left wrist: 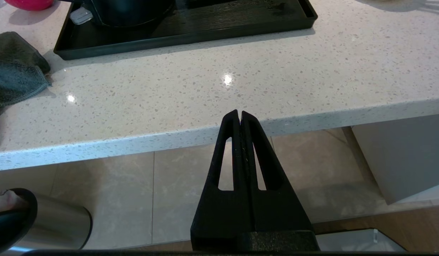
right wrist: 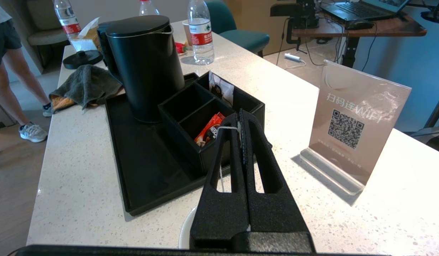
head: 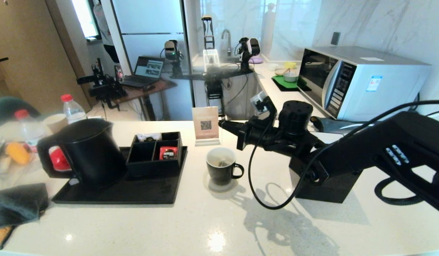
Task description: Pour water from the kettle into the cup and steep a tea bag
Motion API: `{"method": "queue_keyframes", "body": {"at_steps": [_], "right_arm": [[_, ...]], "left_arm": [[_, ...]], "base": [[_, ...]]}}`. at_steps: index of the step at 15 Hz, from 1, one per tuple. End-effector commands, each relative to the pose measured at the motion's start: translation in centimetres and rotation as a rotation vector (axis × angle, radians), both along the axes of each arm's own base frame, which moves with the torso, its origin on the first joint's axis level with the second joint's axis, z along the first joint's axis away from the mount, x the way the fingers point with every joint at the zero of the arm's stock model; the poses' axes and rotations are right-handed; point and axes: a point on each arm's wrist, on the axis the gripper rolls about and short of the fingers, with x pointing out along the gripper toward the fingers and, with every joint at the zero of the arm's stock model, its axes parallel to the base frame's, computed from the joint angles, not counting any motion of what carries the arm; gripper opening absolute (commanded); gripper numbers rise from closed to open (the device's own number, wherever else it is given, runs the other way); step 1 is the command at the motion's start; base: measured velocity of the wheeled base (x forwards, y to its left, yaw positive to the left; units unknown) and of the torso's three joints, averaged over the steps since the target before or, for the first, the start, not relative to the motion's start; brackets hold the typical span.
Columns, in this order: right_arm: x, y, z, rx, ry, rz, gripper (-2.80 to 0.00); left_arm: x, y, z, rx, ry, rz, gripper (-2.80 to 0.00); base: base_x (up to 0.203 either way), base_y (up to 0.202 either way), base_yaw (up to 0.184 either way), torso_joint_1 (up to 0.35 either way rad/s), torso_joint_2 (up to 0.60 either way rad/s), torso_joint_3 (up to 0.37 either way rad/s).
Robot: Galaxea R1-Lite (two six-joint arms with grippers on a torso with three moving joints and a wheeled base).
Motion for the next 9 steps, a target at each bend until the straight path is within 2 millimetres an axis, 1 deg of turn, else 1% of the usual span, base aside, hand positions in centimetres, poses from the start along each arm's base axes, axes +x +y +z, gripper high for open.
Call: {"method": "queue_keyframes", "body": {"at_steps": [1, 3, 7, 9], "right_arm": [[0.2, -0.1, 0.3, 0.009, -0.012, 0.001, -2.8], [0.4, -0.4, 1.3, 0.024, -0.035, -0.008, -2.8], [0.6, -0.6, 3.9, 0.057, -0.088, -0.014, -2.8], [0.6, -0.7, 3.9, 0.052, -0.083, -0.014, -2.8]], "left_arm": [[0.0, 0.0, 0.0, 0.002, 0.004, 0.0, -2.8], [0.0, 0.0, 0.0, 0.004, 0.004, -0.001, -2.8], [0.0, 0.0, 0.0, 0.008, 0.004, -0.003, -2.8], [0.0, 0.0, 0.0, 0.007, 0.004, -0.006, -2.8]], "base": [[0.0, 0.0, 0.0, 0.0, 0.0, 0.0], [0.0, 0.0, 0.0, 0.0, 0.0, 0.0], [0.0, 0.0, 0.0, 0.0, 0.0, 0.0], [0.0, 0.0, 0.0, 0.0, 0.0, 0.0]]}}
